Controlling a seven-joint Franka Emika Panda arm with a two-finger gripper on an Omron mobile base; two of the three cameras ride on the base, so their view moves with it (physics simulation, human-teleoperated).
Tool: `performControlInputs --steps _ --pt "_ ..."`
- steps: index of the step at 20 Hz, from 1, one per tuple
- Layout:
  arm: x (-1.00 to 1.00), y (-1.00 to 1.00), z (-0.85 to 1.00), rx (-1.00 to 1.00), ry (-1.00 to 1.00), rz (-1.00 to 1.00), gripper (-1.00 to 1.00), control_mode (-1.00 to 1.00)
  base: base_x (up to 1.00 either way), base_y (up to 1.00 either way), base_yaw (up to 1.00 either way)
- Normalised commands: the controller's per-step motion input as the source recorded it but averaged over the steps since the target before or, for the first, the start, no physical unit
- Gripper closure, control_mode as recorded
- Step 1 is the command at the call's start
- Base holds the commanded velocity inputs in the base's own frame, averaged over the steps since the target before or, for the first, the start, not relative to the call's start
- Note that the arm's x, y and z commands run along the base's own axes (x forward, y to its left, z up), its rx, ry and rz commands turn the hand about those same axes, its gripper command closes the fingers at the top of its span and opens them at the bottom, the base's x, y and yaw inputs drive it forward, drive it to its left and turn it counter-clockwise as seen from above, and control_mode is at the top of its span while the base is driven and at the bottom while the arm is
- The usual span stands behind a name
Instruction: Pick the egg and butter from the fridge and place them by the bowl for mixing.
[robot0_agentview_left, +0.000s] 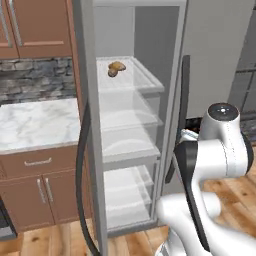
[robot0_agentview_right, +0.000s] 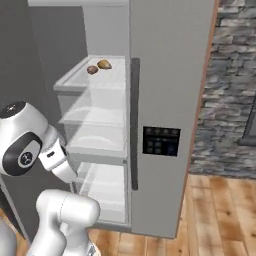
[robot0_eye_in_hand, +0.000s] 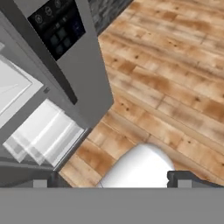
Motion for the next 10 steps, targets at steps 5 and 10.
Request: performControlInputs --steps 5,10 --pt "0.0 0.0 0.0 0.0 0.0 0.0 -1.0 1.0 0.3 0.06 0.63" --pt "0.0 0.0 0.0 0.0 0.0 0.0 -1.0 1.0 0.55 -0.39 0.03"
